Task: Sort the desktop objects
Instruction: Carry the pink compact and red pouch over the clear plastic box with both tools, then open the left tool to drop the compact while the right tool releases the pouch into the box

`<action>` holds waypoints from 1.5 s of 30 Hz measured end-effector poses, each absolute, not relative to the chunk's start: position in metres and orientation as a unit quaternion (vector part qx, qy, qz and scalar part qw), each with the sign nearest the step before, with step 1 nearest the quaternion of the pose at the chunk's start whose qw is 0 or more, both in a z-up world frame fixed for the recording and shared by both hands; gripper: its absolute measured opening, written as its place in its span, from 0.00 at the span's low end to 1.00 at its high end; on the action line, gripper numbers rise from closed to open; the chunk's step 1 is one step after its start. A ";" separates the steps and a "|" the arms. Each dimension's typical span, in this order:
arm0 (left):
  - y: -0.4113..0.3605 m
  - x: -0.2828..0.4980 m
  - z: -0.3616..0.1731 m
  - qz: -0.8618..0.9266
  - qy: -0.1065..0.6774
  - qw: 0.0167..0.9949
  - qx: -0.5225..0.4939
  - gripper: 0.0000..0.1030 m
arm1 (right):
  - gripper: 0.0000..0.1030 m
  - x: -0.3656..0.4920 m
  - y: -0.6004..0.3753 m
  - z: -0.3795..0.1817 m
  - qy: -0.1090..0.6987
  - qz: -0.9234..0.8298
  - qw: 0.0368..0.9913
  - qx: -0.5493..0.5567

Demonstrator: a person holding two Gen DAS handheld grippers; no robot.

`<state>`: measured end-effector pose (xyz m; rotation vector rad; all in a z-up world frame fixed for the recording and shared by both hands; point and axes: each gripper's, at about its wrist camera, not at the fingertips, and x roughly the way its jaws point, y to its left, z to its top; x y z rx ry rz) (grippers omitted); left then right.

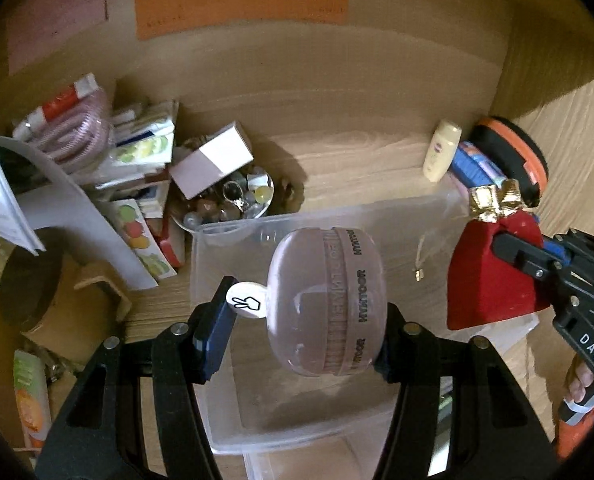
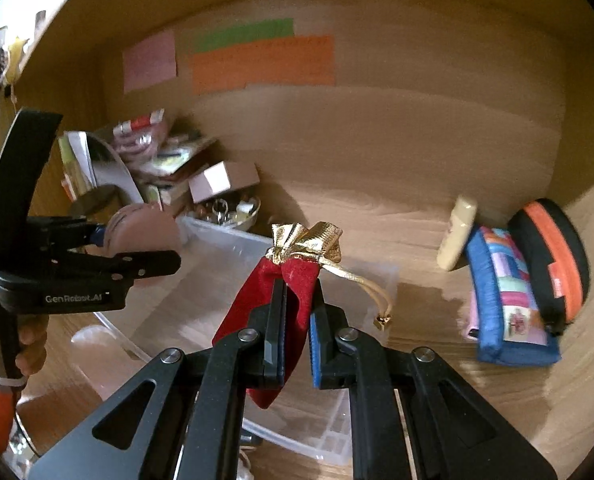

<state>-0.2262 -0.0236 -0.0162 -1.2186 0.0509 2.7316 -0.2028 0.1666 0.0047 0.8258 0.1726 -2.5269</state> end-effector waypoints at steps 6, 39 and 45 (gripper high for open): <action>-0.024 -0.243 -0.031 0.897 0.021 0.082 -0.434 0.56 | 0.08 -0.218 0.153 -0.009 0.094 -0.907 0.243 0.332; 0.005 -0.260 -0.064 0.856 0.118 0.074 -0.499 0.56 | 0.08 -0.247 0.112 -0.053 0.191 -0.842 0.260 0.432; 0.007 -0.262 -0.064 0.856 0.126 0.066 -0.496 0.57 | 0.10 -0.245 0.109 -0.054 0.198 -0.840 0.260 0.433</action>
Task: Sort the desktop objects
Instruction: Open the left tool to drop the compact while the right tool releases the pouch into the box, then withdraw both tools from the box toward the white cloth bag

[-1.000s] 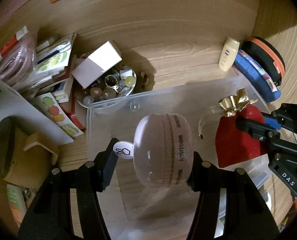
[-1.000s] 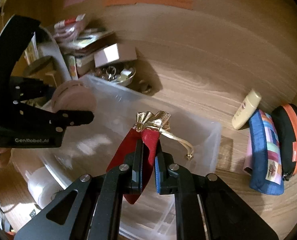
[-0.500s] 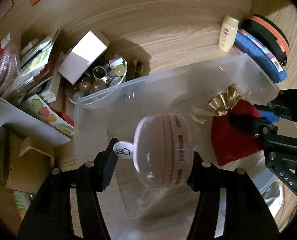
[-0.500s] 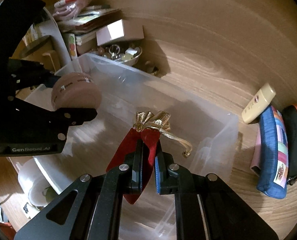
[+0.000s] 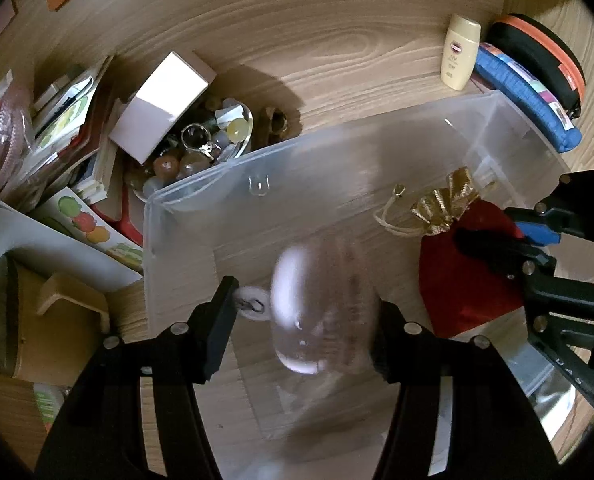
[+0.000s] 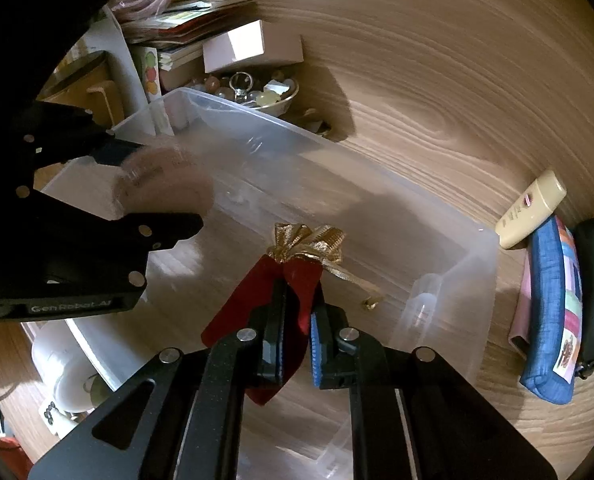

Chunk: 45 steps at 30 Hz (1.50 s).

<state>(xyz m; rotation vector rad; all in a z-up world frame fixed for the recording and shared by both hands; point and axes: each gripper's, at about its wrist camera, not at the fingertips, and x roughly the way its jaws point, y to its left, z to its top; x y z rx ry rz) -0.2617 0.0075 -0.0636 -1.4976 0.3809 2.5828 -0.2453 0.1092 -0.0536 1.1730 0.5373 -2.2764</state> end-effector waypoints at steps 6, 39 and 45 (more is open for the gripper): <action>0.007 -0.260 -0.061 0.862 0.131 0.058 -0.487 0.63 | 0.23 -0.241 0.113 -0.046 0.198 -0.847 0.254 0.424; -0.006 -0.170 0.036 0.918 0.135 0.012 -0.374 0.92 | 0.73 -0.165 0.138 0.042 0.207 -0.911 0.189 0.303; -0.010 -0.147 0.052 0.927 0.125 0.008 -0.353 0.93 | 0.73 -0.142 0.143 0.054 0.204 -0.919 0.186 0.282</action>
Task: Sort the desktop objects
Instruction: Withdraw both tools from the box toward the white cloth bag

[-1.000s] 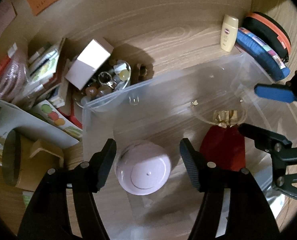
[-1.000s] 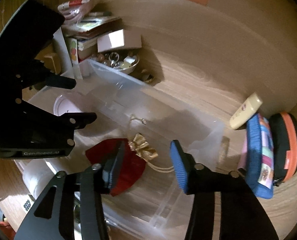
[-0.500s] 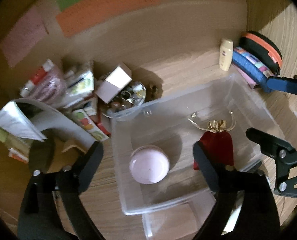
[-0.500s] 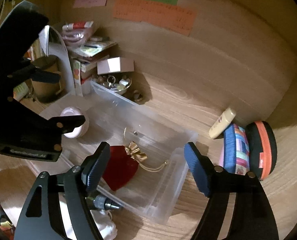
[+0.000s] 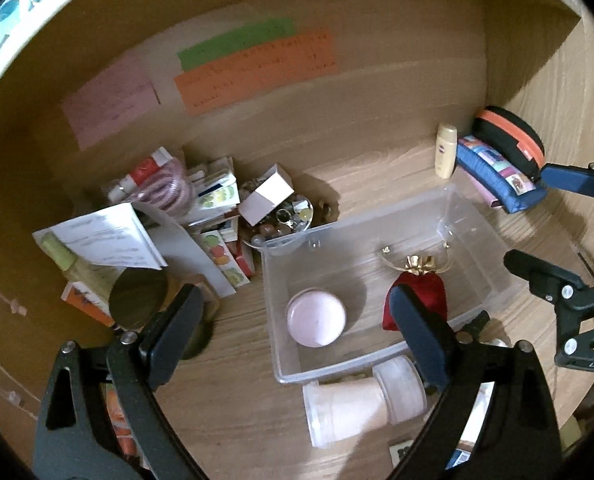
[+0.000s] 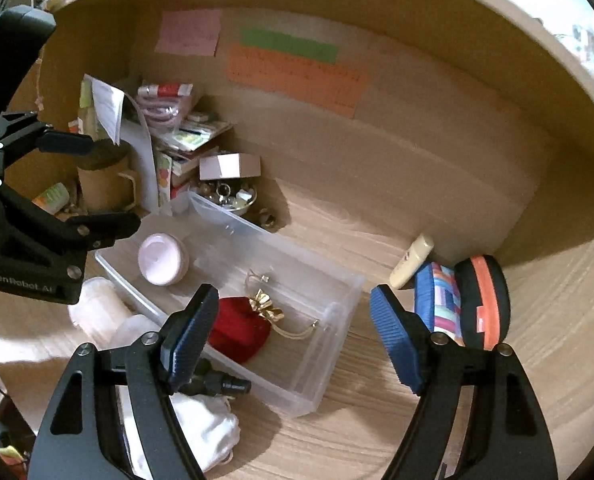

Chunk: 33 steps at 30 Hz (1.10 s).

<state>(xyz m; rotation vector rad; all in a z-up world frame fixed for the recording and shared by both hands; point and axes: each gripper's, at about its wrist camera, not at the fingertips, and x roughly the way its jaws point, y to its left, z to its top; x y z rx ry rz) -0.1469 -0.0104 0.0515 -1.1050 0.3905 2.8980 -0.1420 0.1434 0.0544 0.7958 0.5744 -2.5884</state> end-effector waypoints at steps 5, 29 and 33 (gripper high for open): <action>-0.017 -0.129 0.058 0.932 0.113 0.005 -0.343 0.93 | 0.73 -0.127 0.148 0.062 0.195 -0.924 0.186 0.270; -0.032 -0.076 0.011 0.930 0.090 0.003 -0.357 0.98 | 0.92 -0.077 0.190 0.040 0.102 -0.938 0.202 0.262; -0.035 -0.076 -0.008 0.923 0.084 0.009 -0.376 0.98 | 0.93 -0.072 0.191 0.026 0.098 -0.935 0.205 0.271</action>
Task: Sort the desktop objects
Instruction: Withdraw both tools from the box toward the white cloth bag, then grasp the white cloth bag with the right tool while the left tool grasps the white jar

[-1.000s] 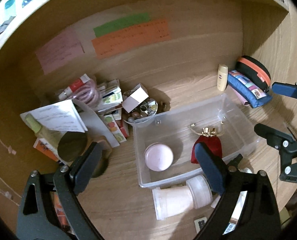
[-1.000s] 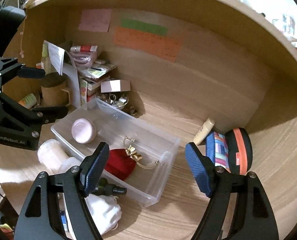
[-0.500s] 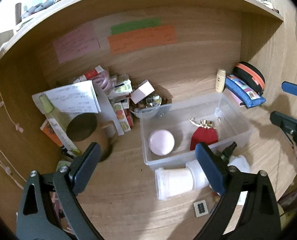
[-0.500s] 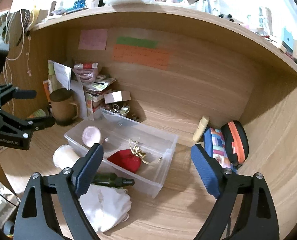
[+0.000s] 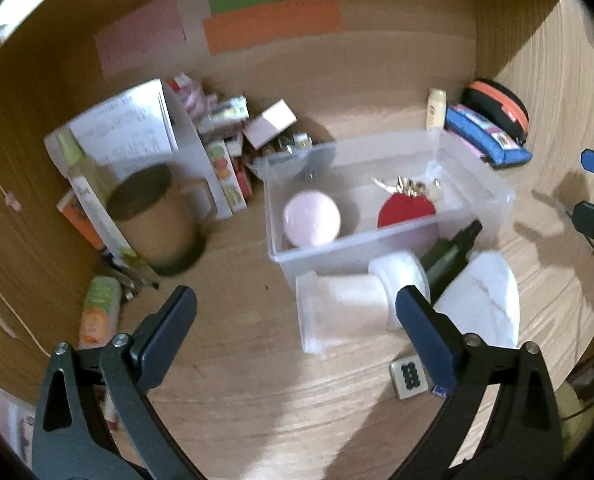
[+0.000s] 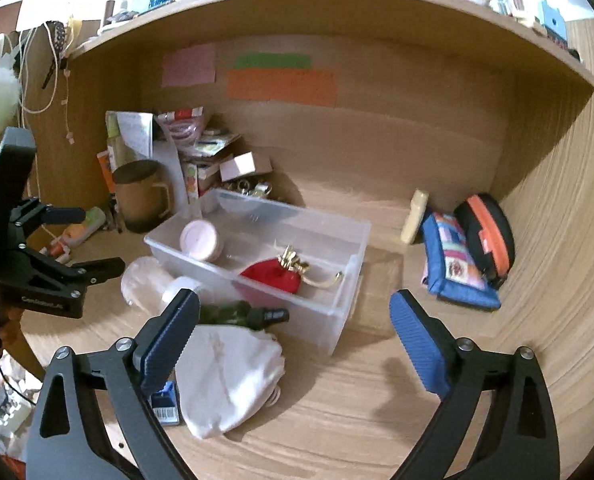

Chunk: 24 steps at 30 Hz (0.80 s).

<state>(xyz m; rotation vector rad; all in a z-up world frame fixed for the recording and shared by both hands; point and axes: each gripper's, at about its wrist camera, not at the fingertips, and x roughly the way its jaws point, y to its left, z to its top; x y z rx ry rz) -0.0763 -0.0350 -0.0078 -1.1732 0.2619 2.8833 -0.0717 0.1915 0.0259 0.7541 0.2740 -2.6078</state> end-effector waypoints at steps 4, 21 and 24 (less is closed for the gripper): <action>-0.037 -0.079 -0.031 0.913 0.071 0.014 -0.401 0.98 | 0.93 -0.069 0.188 0.009 0.098 -0.930 0.211 0.283; -0.029 -0.100 -0.089 0.881 0.040 0.029 -0.470 0.98 | 0.93 -0.080 0.173 -0.051 0.091 -0.896 0.246 0.359; -0.031 -0.105 -0.091 0.881 0.039 0.024 -0.472 0.98 | 0.93 -0.086 0.171 -0.059 0.085 -0.890 0.249 0.372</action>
